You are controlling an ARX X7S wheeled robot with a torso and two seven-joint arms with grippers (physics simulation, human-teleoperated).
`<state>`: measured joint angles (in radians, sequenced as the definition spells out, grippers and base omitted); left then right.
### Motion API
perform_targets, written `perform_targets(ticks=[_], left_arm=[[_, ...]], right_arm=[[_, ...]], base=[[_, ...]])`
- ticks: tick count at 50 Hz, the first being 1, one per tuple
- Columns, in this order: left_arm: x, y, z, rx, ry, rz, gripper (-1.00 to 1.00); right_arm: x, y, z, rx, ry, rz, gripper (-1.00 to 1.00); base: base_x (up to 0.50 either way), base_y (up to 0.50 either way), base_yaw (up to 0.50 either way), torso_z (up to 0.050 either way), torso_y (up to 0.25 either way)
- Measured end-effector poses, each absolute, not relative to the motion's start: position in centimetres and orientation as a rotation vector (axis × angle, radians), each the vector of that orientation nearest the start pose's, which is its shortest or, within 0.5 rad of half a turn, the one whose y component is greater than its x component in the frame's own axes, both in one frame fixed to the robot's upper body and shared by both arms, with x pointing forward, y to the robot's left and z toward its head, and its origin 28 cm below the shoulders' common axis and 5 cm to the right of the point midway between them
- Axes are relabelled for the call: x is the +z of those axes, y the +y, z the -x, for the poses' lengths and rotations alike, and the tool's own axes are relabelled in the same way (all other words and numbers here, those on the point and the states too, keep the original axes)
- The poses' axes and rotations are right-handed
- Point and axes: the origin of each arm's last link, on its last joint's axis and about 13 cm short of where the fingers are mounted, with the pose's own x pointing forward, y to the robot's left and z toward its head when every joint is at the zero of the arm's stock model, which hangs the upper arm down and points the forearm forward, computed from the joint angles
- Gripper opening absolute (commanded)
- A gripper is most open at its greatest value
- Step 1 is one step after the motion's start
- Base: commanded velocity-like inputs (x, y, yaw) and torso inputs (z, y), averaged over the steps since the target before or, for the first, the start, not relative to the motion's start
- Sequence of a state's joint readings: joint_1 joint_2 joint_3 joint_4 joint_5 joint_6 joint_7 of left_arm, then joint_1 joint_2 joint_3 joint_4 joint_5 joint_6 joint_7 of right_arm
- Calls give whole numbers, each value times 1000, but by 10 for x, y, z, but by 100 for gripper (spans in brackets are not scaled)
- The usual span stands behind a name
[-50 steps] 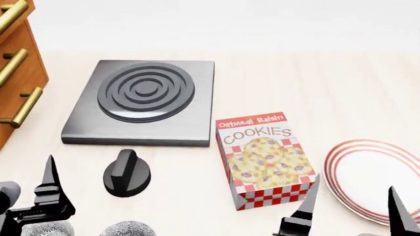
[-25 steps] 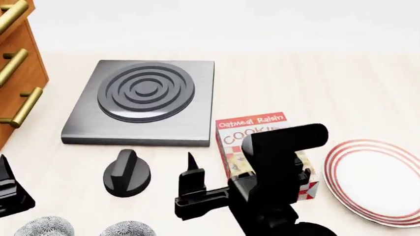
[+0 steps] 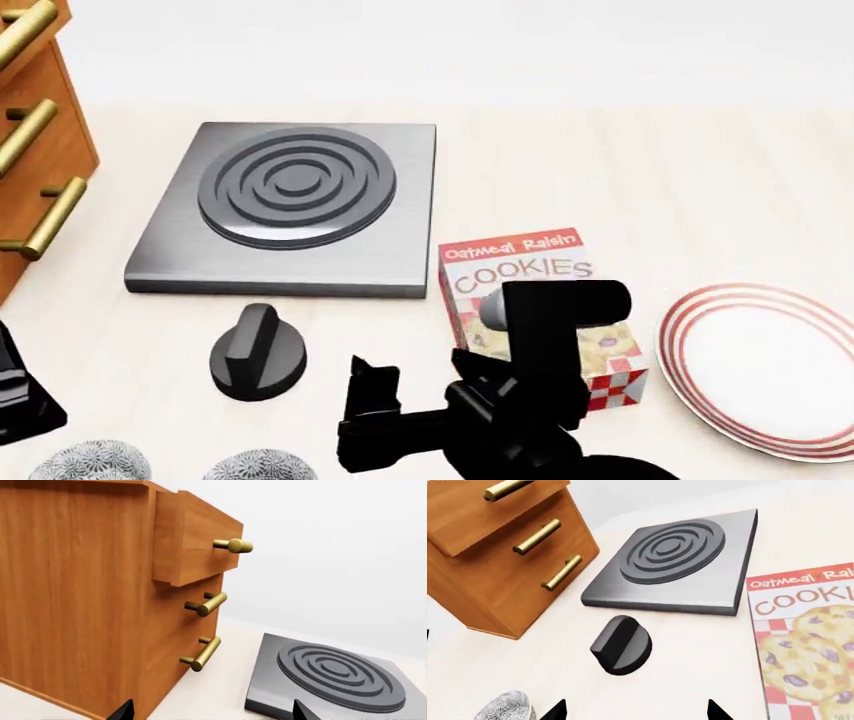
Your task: Pick the akita bowl from table center and place it on the plate.
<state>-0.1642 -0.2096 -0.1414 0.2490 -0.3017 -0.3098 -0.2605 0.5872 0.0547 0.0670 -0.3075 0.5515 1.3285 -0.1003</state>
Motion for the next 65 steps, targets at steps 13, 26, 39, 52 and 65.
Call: perform_targets(ticks=[13,26,39,52,65], left_arm=[[91,270,-241,309,-114,108,100],[90,269,-241,308,-115,110,100],[90,272,-241,315,-116,114,100],[90,272,-240,322,-114,119,100],[89,273,-239,326,-112,121,100]], right_arm=[[136,-82,-271,542,507,-305,100],[128,-81,-271,559,566,-313,100],[119,-77,-277,591,614,-314,100],[111,-71,-282,649,662,-302,100],[107,-66,-285,693,692,-282,100]], base=[[0,0,0,0,0],[0,0,0,0,0],[0,0,0,0,0],[0,0,0,0,0],[0,0,0,0,0]])
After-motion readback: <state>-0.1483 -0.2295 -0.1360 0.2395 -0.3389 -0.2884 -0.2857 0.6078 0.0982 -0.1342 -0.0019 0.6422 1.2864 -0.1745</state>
